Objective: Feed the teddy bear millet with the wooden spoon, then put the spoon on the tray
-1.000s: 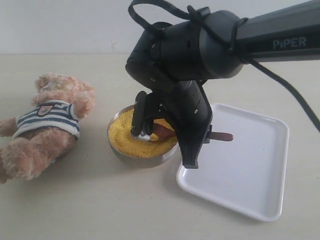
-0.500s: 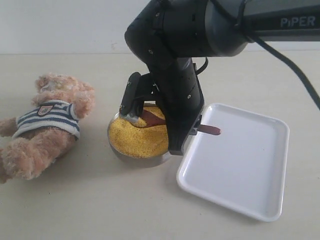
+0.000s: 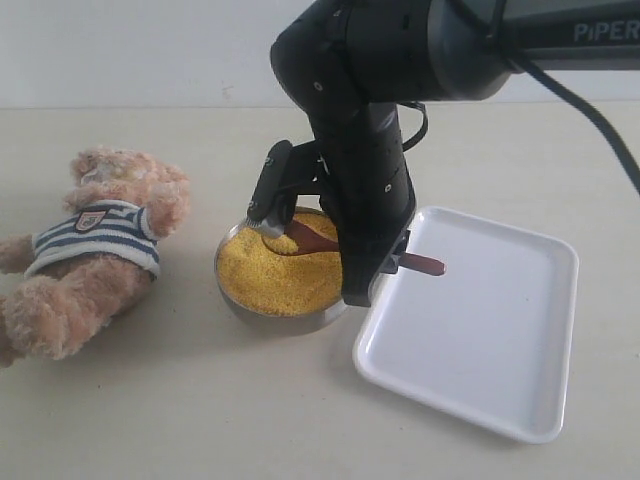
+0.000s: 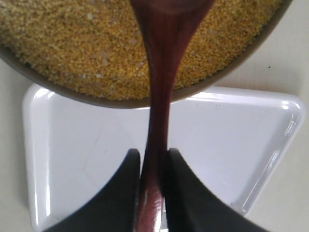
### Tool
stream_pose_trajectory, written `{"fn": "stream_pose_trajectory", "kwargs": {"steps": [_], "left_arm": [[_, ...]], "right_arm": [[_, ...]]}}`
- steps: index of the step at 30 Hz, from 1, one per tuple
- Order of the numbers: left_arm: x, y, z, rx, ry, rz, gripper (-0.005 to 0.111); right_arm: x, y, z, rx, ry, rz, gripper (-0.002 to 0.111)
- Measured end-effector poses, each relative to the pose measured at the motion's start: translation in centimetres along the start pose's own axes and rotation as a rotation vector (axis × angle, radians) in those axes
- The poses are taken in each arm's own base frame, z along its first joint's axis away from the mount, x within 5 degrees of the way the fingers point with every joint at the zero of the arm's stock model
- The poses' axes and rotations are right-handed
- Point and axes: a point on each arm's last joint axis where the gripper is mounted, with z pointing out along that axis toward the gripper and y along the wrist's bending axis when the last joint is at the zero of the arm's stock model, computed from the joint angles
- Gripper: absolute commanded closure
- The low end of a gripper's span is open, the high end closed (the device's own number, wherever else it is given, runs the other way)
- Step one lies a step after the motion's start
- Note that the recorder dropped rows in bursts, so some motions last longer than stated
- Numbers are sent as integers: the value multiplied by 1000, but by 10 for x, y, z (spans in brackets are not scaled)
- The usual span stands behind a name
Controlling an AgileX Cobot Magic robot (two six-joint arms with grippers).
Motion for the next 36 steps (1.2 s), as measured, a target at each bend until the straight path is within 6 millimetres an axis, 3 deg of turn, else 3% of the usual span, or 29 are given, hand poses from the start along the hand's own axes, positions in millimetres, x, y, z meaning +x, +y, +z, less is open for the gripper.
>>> {"fn": "stream_pose_trajectory", "kwargs": {"steps": [5,10,12,16,19,23,25,28,33,36], "left_arm": [[-11,0,-1,15,-117,-282,103],[-10,0,-1,22,-94,-500,103],[-11,-2,1,8,-24,-510,103],[-34,-12,17,-31,141,-427,103],[-55,-20,42,-52,282,-301,103],[-64,-27,81,-60,499,-191,102],[-61,-30,102,-51,621,-166,97],[-51,-33,128,-20,781,-135,80],[-41,-36,159,53,915,-59,36],[-39,-36,174,67,946,-42,21]], "right_arm": [[0,0,0,0,0,-3,109],[0,0,0,0,0,-7,109],[0,0,0,0,0,-7,109],[0,0,0,0,0,-7,109],[0,0,0,0,0,-7,109],[0,0,0,0,0,-7,109],[0,0,0,0,0,-7,109],[0,0,0,0,0,-7,109],[0,0,0,0,0,-7,109],[0,0,0,0,0,-7,109]]}}
